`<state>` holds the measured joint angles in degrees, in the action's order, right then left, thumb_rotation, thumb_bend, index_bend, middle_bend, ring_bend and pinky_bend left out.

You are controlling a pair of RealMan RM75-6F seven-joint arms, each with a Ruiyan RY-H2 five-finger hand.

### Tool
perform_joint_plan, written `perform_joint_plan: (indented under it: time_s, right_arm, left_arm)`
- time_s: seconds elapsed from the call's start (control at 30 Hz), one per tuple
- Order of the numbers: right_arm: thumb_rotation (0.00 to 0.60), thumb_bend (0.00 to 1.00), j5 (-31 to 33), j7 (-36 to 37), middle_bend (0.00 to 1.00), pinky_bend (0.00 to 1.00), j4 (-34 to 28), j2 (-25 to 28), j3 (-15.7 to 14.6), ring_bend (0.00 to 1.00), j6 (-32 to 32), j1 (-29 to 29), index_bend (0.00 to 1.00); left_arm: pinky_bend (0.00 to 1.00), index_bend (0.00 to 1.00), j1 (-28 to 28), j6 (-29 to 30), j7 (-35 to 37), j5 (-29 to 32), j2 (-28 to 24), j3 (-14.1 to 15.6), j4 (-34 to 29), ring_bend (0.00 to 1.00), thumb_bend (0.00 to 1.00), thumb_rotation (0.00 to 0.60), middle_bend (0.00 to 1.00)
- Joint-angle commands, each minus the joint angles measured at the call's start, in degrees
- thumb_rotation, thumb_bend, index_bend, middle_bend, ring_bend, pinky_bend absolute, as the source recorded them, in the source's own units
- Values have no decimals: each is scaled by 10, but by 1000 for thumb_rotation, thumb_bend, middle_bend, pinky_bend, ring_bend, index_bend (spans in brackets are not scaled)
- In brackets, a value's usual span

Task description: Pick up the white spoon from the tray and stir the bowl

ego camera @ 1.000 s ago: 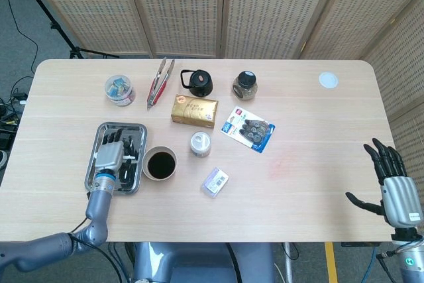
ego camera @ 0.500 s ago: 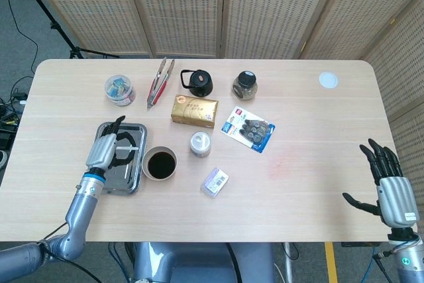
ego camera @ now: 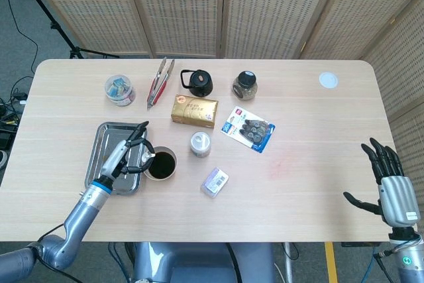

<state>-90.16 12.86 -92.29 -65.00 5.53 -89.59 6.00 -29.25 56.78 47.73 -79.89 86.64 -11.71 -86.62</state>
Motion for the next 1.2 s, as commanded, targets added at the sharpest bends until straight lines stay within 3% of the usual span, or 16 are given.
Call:
perform_joint_plan:
  time_s: [0.03, 0.67, 1.2]
  right_arm:
    - [600, 0, 0, 1, 0, 0, 0, 1, 0, 0, 0, 0, 3]
    - [600, 0, 18, 4, 0, 0, 7, -2, 6, 0, 13, 4, 3]
    - [600, 0, 23, 7, 0, 0, 8, -3, 8, 0, 19, 6, 3]
  left_arm:
    - [0, 610, -10, -7, 45, -28, 29, 13, 45, 0, 416, 600, 0]
    - [0, 638, -51, -20, 94, -2, 132, -3, 171, 0, 411, 600, 0]
    - [0, 647, -70, -13, 115, -19, 186, 10, 258, 0, 422, 600, 0]
